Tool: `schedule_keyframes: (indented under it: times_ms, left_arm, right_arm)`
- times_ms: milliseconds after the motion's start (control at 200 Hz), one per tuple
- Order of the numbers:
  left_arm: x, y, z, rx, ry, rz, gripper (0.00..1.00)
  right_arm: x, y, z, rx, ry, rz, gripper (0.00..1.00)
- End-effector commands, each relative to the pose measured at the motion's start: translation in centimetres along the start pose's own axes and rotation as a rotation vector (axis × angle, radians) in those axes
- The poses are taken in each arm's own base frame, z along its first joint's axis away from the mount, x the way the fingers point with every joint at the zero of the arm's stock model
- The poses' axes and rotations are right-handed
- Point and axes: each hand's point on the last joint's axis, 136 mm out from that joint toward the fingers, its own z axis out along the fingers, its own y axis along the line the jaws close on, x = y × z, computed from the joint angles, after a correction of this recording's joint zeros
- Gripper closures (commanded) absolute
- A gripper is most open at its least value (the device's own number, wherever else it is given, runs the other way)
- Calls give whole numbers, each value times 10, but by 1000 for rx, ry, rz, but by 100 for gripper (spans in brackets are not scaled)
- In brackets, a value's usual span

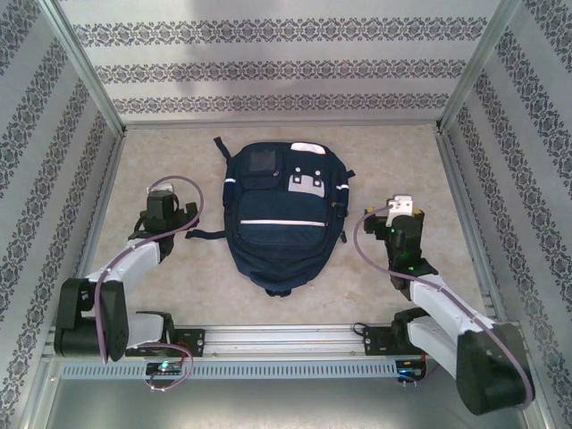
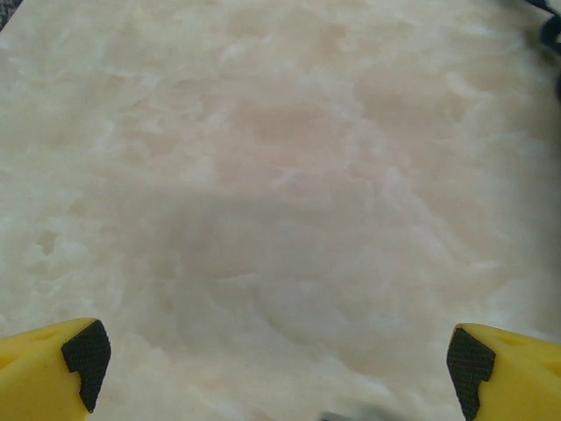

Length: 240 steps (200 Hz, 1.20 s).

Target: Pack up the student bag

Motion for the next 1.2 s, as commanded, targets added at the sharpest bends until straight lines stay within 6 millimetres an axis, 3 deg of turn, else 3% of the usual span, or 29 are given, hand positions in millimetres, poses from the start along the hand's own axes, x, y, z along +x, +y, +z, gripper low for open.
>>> schedule_keyframes:
  times_ms: [0,85,190,250,325,390,475,590,625,1194]
  left_arm:
    - [-19,-4,10,47,-116,12,1]
    - [-18,3,15,62,-159,-24,1]
    - [-34,-4,15,124,-276,-15,1]
    - [-34,-7,20,139,-313,1,1]
    - [-30,-19,25,204,-298,41,0]
    - [-23,-32,33,238,-296,96,0]
    - [-21,-33,35,225,-304,102,0]
    - [-19,-34,39,204,-278,117,0]
    - [-21,-34,38,203,-292,116,1]
    - [-20,-37,38,191,-285,136,0]
  right_arm:
    - [-1,-23,8,33,-36,96,2]
    - [-9,-24,9,-18,-130,157,2]
    - [-17,-16,14,-115,-197,195,2]
    - [-21,-6,18,-177,-210,171,2]
    - [-19,-10,23,-148,-216,166,2]
    - [-14,-16,32,-125,-217,186,2]
    - [-5,-13,47,-157,-237,210,2]
    - [2,11,70,-218,-44,110,2]
    - [-10,18,79,-195,-57,69,2]
    - [-10,18,78,-154,-57,45,2]
